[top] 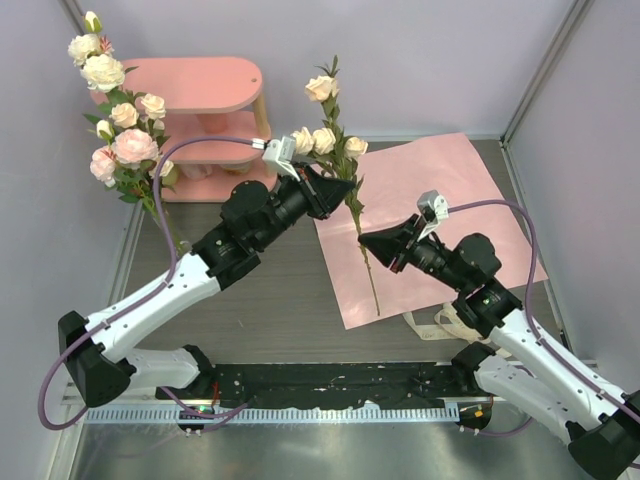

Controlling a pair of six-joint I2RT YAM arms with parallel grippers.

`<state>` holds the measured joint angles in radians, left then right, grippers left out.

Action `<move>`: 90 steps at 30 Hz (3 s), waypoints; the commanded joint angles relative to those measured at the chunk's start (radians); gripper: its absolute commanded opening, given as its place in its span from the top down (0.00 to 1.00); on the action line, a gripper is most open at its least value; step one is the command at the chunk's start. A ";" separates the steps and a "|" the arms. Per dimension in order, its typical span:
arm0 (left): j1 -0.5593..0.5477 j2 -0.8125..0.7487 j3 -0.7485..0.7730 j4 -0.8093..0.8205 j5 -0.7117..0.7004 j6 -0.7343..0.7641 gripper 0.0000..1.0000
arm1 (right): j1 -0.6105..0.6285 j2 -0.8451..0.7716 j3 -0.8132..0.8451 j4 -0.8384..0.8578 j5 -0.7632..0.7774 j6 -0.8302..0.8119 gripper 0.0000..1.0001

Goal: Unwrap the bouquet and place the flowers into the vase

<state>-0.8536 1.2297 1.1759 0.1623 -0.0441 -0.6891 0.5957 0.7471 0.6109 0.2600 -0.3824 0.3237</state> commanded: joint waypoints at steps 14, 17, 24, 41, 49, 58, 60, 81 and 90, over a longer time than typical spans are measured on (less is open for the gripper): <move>-0.001 -0.420 -0.024 -0.166 -0.629 0.827 1.00 | 0.006 -0.066 0.035 -0.114 0.323 -0.034 0.30; -0.001 -0.483 -0.051 -0.055 -0.744 0.991 1.00 | 0.007 -0.045 0.030 -0.104 0.310 -0.022 0.30; 0.019 -0.435 -0.094 0.316 -0.875 1.411 1.00 | 0.004 -0.031 0.018 -0.076 0.293 -0.006 0.30; 0.444 -0.361 -0.188 0.525 -0.550 1.251 1.00 | 0.007 -0.045 0.013 -0.107 0.301 -0.026 0.30; 0.468 -0.374 -0.194 0.522 -0.491 1.274 1.00 | 0.004 -0.032 0.021 -0.107 0.297 -0.038 0.30; 0.478 -0.400 -0.222 0.479 -0.441 1.310 1.00 | 0.006 -0.023 0.020 -0.100 0.289 -0.035 0.30; 0.478 -0.409 -0.225 0.456 -0.433 1.315 1.00 | 0.006 -0.023 0.018 -0.100 0.289 -0.037 0.30; 0.478 -0.460 -0.242 0.348 -0.373 1.336 1.00 | 0.006 -0.018 0.013 -0.094 0.281 -0.021 0.30; 0.476 -0.444 -0.214 0.338 -0.366 1.347 1.00 | 0.006 -0.017 0.012 -0.097 0.283 -0.020 0.30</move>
<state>-0.3828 0.7898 0.9306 0.4797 -0.4255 0.6415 0.5995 0.7334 0.6128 0.1333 -0.0952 0.2985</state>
